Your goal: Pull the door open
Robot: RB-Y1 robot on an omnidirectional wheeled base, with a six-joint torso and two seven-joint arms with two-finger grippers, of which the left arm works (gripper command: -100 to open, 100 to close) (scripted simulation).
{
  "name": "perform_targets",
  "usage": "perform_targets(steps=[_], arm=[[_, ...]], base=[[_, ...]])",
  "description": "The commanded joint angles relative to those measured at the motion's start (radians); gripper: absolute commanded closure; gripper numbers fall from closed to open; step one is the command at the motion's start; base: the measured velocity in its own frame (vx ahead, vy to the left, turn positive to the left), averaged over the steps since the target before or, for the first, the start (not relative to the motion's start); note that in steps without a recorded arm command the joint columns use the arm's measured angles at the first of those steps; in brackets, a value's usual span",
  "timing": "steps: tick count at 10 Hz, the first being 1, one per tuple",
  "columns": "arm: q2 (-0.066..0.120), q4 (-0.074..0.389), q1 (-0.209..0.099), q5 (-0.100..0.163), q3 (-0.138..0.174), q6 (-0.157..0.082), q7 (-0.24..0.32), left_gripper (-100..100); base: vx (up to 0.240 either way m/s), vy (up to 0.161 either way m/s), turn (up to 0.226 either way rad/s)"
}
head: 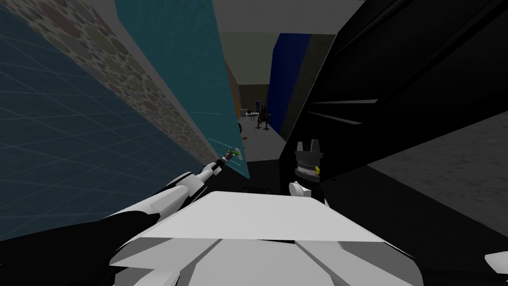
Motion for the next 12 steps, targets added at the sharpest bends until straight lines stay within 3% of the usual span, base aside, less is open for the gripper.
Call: perform_targets(steps=[1, 6, 7, 10, 11, 12], arm=[[0.001, 0.002, 0.000, 0.000, 0.000, -0.001, 0.002, 100], [0.001, 0.002, 0.000, 0.000, 0.000, -0.001, 0.002, 100], [0.016, 0.016, 0.003, 0.007, -0.024, -0.035, 0.014, 100], [0.027, 0.025, 0.005, 0.012, -0.041, -0.061, 0.024, 100], [0.033, 0.030, 0.006, 0.015, -0.051, -0.075, 0.028, 100], [0.045, 0.041, 0.008, 0.021, -0.070, -0.104, 0.039, 100]], base=[[-0.014, -0.003, 0.010], [-0.012, 0.004, -0.005], [-0.093, 0.110, -0.148], [-0.122, 0.118, -0.087], [-0.074, 0.078, -0.062], [-0.121, 0.112, -0.143]])
